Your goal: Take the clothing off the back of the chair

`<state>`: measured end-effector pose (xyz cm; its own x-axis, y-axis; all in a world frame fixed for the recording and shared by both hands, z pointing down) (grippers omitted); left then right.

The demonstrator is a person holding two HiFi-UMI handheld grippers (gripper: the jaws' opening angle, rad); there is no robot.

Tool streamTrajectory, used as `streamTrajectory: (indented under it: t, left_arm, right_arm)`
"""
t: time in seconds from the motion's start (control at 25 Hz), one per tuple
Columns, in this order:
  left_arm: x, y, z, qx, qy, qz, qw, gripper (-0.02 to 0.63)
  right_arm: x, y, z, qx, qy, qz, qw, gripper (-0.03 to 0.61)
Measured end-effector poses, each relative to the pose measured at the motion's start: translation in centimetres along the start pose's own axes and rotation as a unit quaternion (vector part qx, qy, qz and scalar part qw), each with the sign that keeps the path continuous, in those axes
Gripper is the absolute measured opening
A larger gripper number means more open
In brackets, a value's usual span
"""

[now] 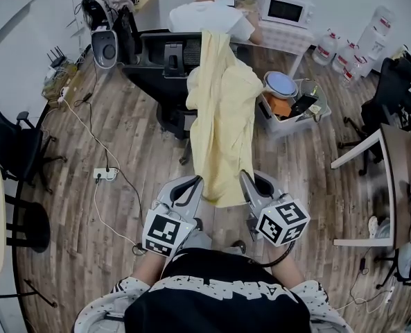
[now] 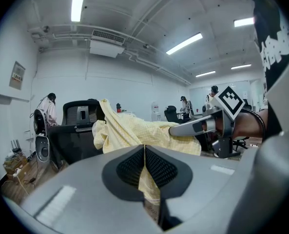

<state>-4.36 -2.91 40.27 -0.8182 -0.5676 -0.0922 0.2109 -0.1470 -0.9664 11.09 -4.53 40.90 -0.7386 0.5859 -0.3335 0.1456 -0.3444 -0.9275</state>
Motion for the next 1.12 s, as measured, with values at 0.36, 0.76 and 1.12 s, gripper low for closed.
streamTrajectory:
  t: [0.36,0.76,1.12]
  left_arm:
    - [-1.7,-0.4,0.2,0.009,-0.012,0.003,0.9999,0.002]
    - [-3.2,-0.7,0.4,0.02,-0.017,0.005,0.9996,0.002]
    - [-4.3,-1.0,0.1,0.03,-0.026,0.005,0.9992,0.002]
  right_arm:
    - [0.0,-0.6,-0.7,0.006,0.007,0.0,1.0,0.031]
    - [-0.3,-1.1,-1.7,0.011,0.014,0.002,1.0,0.031]
    - [-0.3,-1.4,-2.5,0.014,0.015,0.006,1.0,0.031]
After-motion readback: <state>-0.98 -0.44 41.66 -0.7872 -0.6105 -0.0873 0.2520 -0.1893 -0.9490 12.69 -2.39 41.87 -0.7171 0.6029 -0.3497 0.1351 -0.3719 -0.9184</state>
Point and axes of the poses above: the fingertips, and each gripper's own axes: z forward along the fingers, x to its left, y out of its top, the point moved 4 cm from there along -z, backward along the fingers, and after that the axes turned 4 degrees about y, right-handed, at the moved point
